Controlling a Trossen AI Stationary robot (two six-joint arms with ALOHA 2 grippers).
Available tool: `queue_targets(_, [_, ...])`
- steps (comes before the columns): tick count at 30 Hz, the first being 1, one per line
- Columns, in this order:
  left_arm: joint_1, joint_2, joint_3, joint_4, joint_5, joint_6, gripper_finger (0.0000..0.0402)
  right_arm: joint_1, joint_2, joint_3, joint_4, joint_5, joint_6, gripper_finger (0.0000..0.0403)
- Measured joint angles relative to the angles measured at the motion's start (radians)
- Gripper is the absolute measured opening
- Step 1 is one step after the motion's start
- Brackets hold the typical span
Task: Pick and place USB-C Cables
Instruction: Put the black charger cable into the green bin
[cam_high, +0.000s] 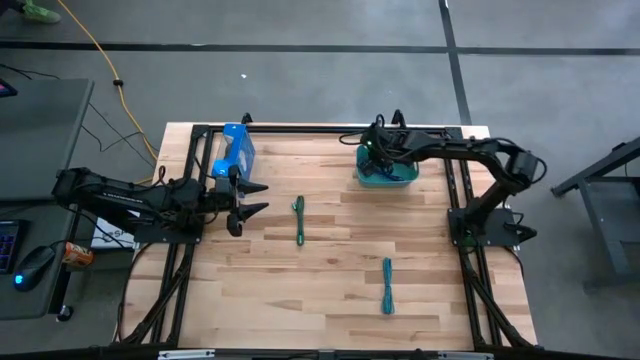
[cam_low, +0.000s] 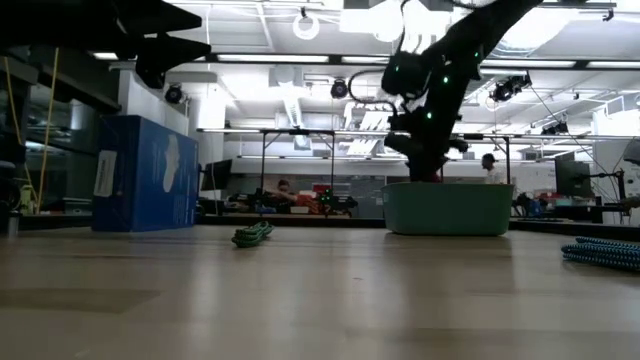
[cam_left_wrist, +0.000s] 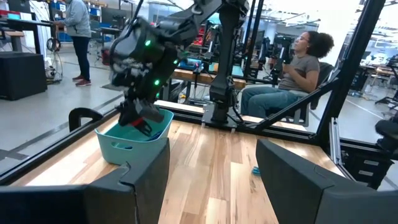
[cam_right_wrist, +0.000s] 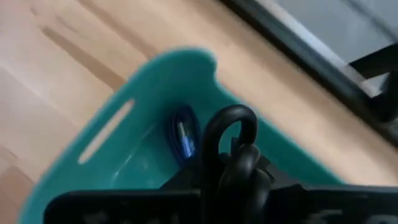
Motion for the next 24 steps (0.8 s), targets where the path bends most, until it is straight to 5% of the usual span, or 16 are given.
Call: queue_targets(24, [0.0,0.0,0.0,0.0,0.0,0.0,0.0221,-0.046,0.074,0.001,-0.052,-0.103,0.027,0.0042])
